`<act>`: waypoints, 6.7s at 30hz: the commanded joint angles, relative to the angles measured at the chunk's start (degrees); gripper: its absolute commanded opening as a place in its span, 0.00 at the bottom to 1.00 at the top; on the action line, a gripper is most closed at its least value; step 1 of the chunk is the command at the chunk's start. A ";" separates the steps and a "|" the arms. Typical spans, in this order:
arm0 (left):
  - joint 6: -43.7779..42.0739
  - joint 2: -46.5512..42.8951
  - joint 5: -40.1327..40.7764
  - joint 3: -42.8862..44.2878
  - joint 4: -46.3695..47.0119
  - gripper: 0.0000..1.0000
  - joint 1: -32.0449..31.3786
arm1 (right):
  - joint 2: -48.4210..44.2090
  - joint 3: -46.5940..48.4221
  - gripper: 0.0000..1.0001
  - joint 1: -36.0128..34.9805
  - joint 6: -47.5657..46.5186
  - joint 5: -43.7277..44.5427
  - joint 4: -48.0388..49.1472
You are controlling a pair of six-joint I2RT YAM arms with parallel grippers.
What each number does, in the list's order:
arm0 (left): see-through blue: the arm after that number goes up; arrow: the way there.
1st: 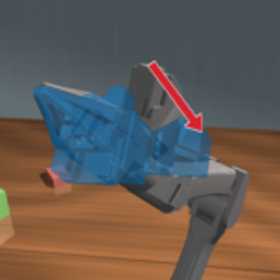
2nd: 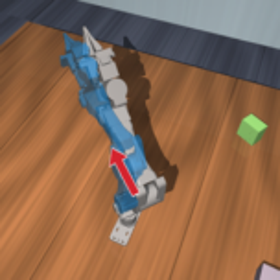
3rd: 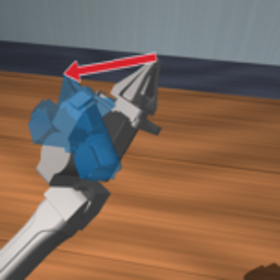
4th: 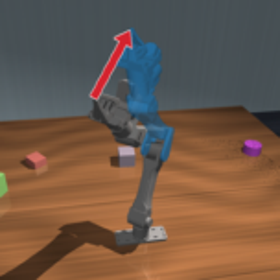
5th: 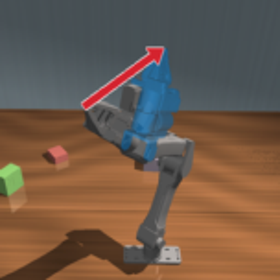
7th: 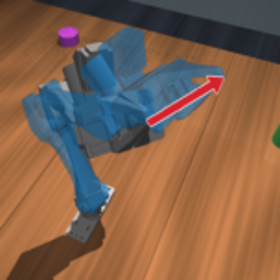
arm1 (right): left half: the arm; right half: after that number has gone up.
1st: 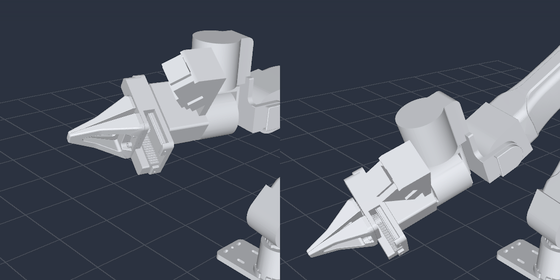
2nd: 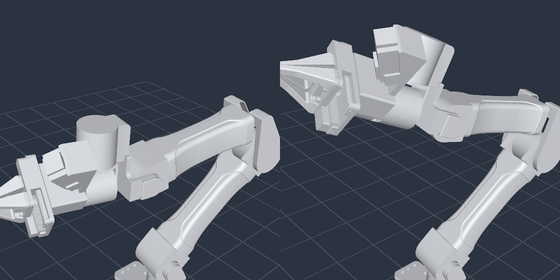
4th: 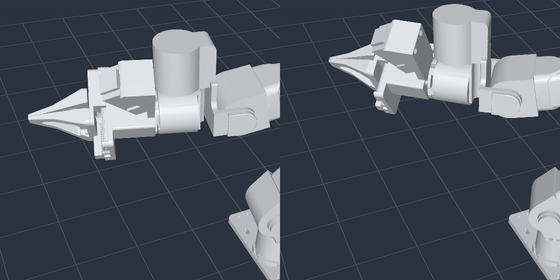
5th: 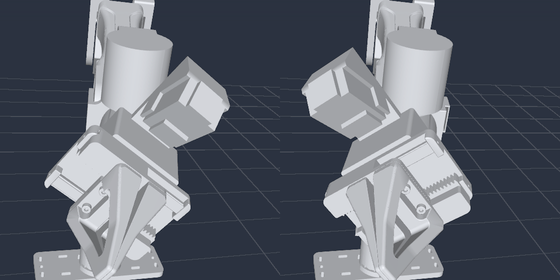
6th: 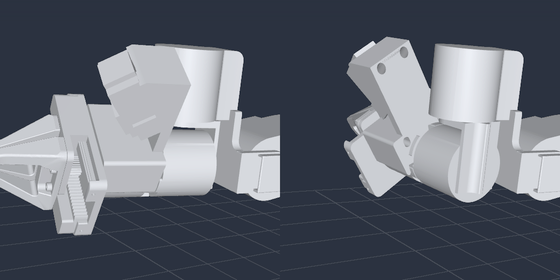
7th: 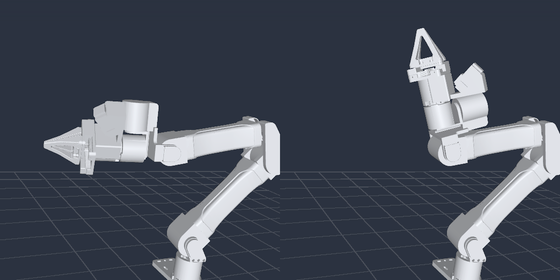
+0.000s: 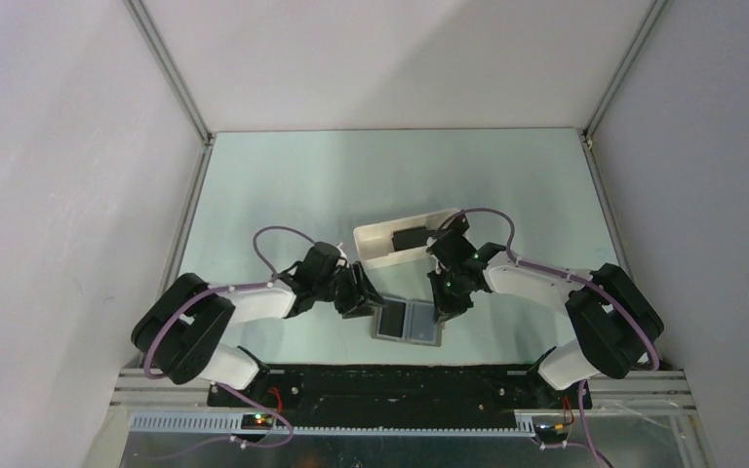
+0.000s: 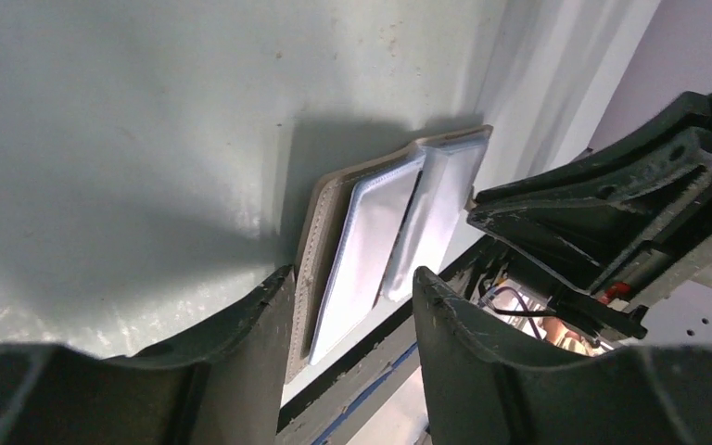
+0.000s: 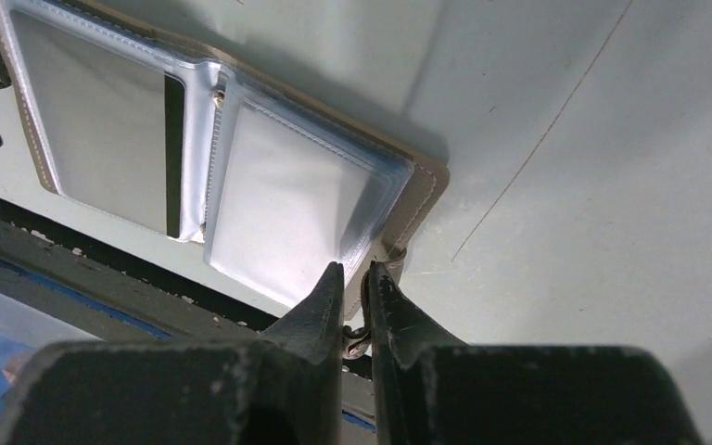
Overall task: Put the credit cards into the card holder
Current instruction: Close the card holder at the center of the board.
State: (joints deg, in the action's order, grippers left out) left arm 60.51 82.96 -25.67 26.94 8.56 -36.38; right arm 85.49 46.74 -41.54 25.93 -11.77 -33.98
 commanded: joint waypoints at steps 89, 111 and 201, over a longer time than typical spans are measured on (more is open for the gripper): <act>-1.87 15.52 14.56 22.54 -18.70 0.01 -20.62 | -10.83 -16.30 0.00 19.52 2.98 -23.30 12.98; -3.83 11.76 15.63 24.01 -20.44 0.16 -20.49 | -3.60 -15.29 0.00 13.34 8.28 -25.90 23.03; -4.38 13.16 13.11 21.91 -15.44 0.00 -18.80 | -0.59 -19.49 0.59 13.93 14.50 -24.71 32.45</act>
State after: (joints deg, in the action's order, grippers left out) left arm 57.78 95.79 -15.03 47.40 -5.52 -54.78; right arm 82.39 28.38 -26.65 39.77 -38.57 -4.97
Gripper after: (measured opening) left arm 0.004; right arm 0.595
